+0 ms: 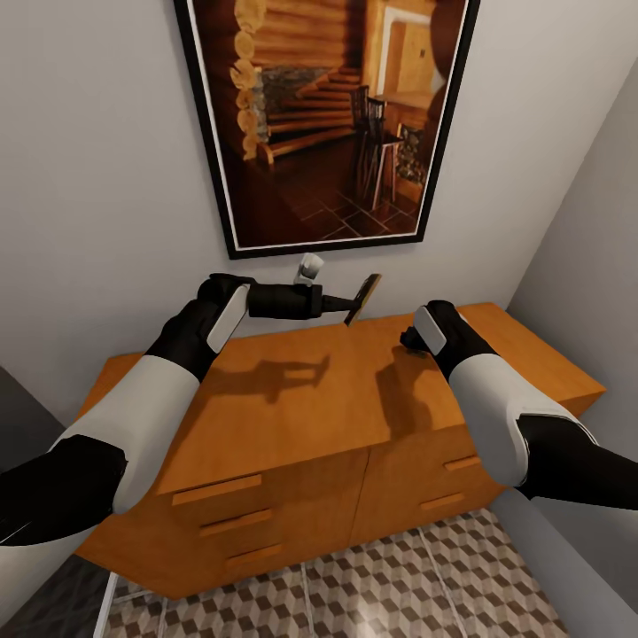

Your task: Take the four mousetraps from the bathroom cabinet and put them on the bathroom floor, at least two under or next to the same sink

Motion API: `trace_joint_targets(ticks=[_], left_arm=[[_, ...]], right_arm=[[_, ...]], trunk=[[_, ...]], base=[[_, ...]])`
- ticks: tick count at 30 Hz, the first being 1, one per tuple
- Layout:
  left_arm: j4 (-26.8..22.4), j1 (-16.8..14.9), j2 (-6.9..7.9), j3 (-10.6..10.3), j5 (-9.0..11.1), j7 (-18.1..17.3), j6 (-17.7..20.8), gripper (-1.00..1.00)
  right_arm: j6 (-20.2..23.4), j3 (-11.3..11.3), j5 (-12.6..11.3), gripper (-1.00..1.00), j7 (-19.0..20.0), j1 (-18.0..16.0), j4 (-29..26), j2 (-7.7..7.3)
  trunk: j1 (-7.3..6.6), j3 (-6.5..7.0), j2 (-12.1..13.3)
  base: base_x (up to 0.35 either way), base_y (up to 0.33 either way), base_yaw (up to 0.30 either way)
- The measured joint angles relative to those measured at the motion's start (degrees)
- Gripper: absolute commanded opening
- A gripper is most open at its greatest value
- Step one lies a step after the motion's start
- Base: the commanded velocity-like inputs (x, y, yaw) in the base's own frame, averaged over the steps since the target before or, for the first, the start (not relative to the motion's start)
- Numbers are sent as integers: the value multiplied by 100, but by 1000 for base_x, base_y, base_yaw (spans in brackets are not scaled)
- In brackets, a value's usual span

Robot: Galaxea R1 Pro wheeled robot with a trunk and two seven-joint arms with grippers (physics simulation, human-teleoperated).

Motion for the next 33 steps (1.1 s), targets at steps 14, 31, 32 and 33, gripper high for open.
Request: trace_joint_targets(ticks=[14,31,32,33], left_arm=[[9,0,0,0,1,21,0,-100],[9,0,2,-6,1,-5,-8,-100],[9,0,1,-6,1,-8,-8,-100],[9,0,1,-7,1,-11,-8,-100]], right_arm=[[-14,9,6,100,2,-3,79,1],[-74,5,-6,100,4,-4,105,1],[-75,5,-5,100,5,-4,105,1],[-75,5,-5,100,5,-4,105,1]], trunk=[[0,1,0],[-1,1,-1],[-1,1,-1],[-1,1,-1]], base=[[0,0,0],[0,0,0],[0,0,0],[0,0,0]])
